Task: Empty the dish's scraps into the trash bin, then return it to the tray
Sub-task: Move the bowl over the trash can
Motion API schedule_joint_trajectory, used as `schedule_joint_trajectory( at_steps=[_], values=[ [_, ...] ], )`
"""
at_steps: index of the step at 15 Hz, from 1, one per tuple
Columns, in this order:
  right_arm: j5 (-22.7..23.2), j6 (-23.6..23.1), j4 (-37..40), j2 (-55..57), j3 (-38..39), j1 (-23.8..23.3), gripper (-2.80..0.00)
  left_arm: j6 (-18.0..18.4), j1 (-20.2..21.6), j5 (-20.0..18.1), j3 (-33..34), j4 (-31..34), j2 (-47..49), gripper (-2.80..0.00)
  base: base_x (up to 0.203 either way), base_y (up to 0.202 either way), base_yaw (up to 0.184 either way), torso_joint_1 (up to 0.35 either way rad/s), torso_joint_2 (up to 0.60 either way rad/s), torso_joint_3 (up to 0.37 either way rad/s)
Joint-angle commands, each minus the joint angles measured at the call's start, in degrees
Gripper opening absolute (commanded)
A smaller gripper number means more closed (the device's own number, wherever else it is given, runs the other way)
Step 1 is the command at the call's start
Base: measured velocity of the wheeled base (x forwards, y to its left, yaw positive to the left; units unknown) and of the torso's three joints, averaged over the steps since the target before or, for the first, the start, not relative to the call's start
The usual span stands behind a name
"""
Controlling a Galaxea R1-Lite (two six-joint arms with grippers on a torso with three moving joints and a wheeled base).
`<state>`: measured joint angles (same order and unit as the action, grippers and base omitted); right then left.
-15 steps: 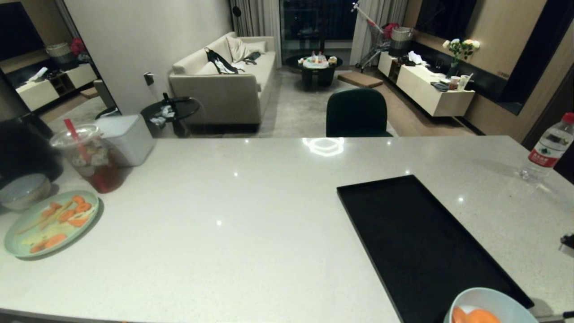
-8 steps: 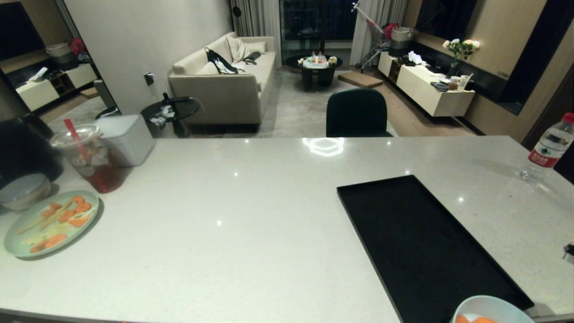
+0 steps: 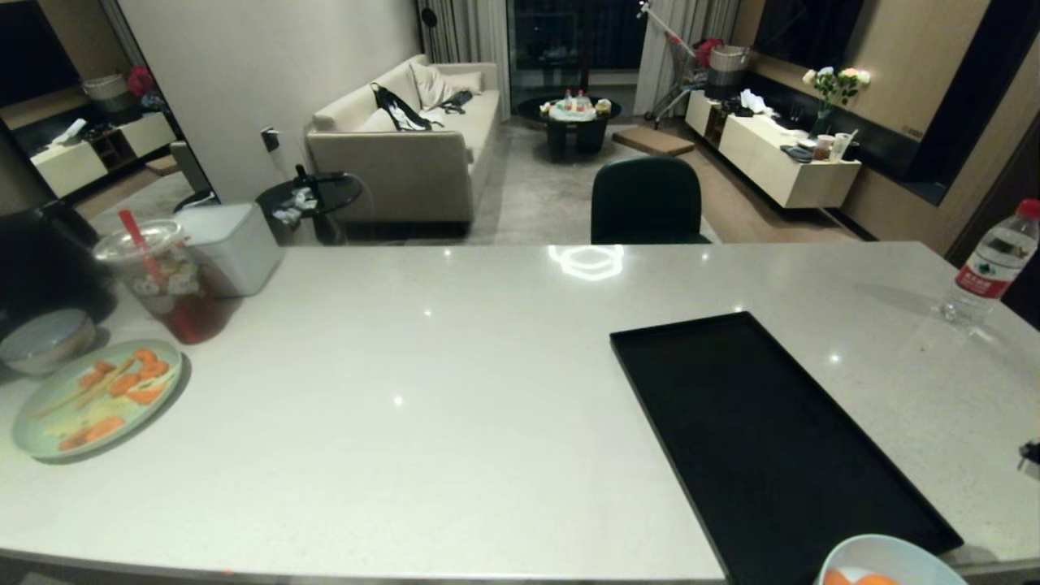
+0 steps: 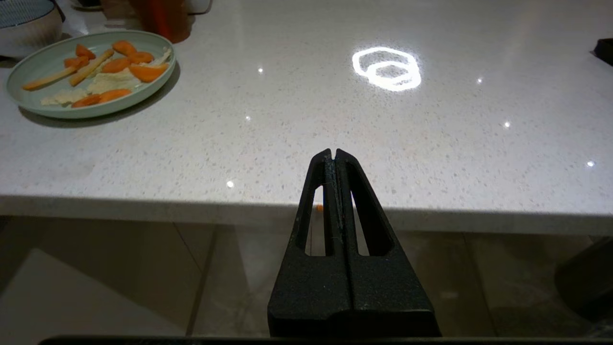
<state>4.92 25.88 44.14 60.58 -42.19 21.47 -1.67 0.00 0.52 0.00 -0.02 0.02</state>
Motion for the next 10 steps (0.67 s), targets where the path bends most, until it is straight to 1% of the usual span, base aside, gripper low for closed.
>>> schedule_joint_trajectory(
  at_steps=[1, 10],
  values=[
    [0.08, 0.14, 0.33, 0.16, 0.06, -0.02, -2.8, -0.04, 0.0, 0.04, 0.0, -0.02, 0.01, -2.8, -0.177, 0.0, 0.0, 0.002, 0.01, 0.001],
    [0.08, 0.05, 0.31, -0.02, 0.53, 0.05, -2.8, -0.09, 0.0, 0.0, 0.0, 0.0, 0.06, -2.8, -0.196, 0.0, -0.001, 0.0, 0.0, 0.003]
  ],
)
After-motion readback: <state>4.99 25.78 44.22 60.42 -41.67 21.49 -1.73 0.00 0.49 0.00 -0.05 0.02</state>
